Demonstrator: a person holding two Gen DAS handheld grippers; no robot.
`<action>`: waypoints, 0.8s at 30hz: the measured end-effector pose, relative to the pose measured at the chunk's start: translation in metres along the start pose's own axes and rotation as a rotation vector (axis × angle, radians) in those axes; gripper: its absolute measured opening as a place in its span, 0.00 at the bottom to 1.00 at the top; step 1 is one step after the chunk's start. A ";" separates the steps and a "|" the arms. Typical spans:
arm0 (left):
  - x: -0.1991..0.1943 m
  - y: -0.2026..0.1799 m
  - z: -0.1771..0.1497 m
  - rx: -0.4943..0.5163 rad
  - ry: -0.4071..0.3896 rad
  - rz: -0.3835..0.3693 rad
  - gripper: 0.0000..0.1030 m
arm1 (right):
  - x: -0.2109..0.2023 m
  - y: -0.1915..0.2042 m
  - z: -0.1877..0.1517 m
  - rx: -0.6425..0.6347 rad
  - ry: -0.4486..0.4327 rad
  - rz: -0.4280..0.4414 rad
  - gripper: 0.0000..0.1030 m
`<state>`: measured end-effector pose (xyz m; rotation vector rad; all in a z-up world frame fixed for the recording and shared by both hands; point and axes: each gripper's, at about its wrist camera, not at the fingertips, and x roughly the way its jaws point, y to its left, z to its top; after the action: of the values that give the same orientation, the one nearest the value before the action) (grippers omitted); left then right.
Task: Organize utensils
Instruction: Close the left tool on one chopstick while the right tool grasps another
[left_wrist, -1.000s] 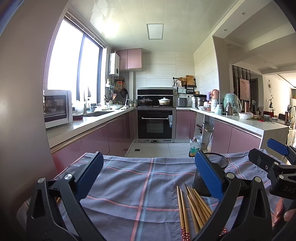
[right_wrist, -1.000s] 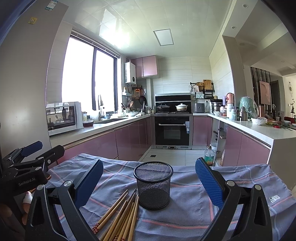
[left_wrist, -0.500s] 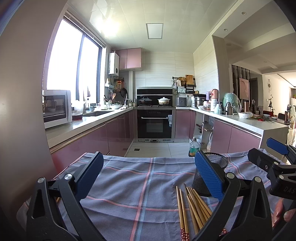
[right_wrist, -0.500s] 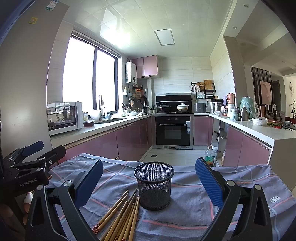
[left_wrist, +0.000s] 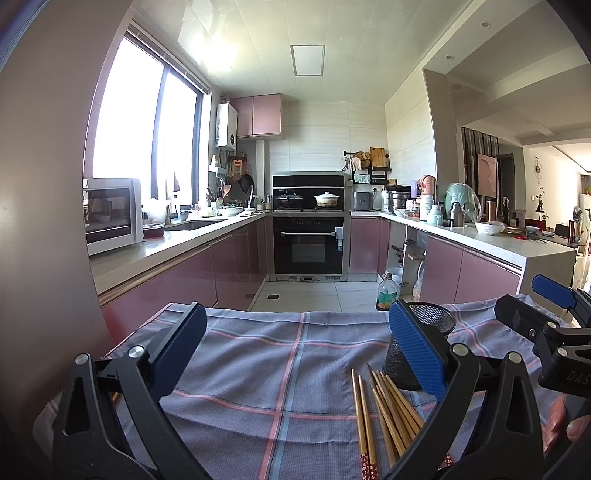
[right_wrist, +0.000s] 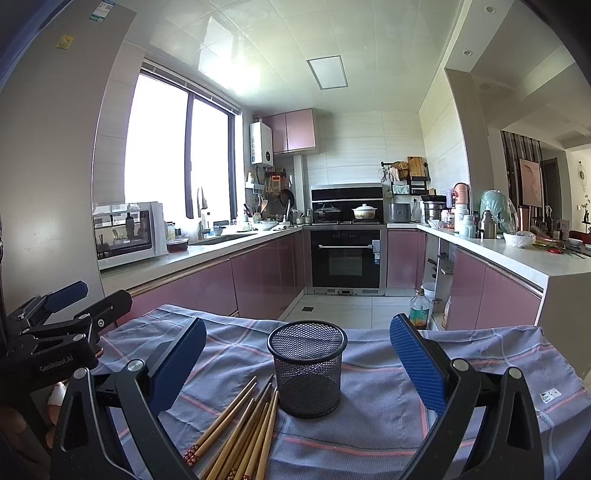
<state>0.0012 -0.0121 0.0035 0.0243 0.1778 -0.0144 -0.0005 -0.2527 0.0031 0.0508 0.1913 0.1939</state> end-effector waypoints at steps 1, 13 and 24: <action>0.000 0.000 0.000 0.001 0.002 0.001 0.94 | 0.000 -0.001 0.000 0.001 0.003 0.003 0.94; 0.021 0.001 -0.013 0.042 0.126 -0.030 0.94 | 0.018 -0.004 -0.011 0.004 0.141 0.060 0.94; 0.075 -0.014 -0.058 0.174 0.410 -0.109 0.86 | 0.066 0.005 -0.052 -0.049 0.507 0.143 0.67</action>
<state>0.0649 -0.0259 -0.0670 0.1923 0.5871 -0.1340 0.0517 -0.2334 -0.0598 -0.0346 0.6896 0.3530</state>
